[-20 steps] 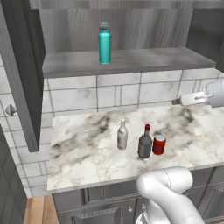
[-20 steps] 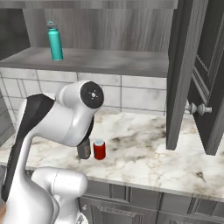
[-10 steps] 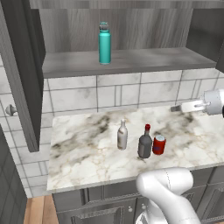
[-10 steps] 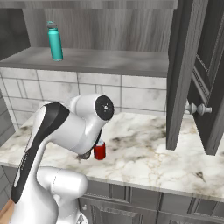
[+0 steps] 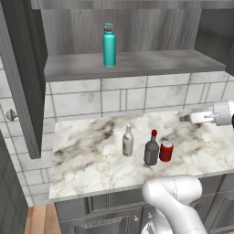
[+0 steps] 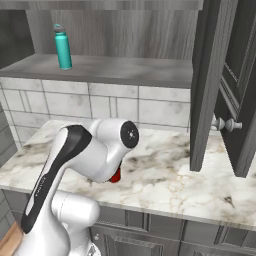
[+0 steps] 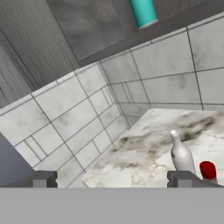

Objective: Sort all alcoholic drinks to one cabinet, and non-alcoholic drinks to the other.

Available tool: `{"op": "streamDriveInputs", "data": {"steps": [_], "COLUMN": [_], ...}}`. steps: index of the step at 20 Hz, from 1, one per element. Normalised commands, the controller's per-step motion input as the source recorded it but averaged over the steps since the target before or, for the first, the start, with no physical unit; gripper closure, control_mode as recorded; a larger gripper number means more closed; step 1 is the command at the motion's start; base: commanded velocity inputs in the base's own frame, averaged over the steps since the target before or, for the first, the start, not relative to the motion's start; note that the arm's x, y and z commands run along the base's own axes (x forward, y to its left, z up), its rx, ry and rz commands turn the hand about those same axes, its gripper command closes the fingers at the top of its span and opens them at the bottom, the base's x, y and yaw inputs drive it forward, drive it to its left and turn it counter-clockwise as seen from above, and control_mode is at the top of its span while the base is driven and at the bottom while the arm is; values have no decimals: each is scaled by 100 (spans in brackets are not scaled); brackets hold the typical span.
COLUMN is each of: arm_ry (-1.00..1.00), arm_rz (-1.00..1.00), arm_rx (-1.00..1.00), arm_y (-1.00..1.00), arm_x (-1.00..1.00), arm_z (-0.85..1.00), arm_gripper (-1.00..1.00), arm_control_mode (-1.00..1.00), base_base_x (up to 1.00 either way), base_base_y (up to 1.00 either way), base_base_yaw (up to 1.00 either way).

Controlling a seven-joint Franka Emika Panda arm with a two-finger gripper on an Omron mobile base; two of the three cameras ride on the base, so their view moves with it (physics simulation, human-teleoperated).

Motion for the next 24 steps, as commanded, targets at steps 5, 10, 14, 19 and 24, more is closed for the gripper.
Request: {"op": "streamDriveInputs", "data": {"steps": [5, 10, 14, 19, 24], "arm_ry": [0, -1, -5, -5, -9], "arm_rz": [4, 8, 11, 11, 12], "arm_rx": [0, 0, 0, 0, 0], "arm_y": [-21, -15, -11, -6, -8], "arm_x": [1, 2, 7, 8, 7], "arm_z": [-14, -17, -20, -22, -15], "arm_gripper": [-100, -100, -100, -100, -100], "arm_control_mode": [-100, -100, -100, -100, -100], "base_base_x": [0, 0, 0, 0, 0], "base_base_y": [0, 0, 0, 0, 0], "base_base_yaw": [0, 0, 0, 0, 0]}}
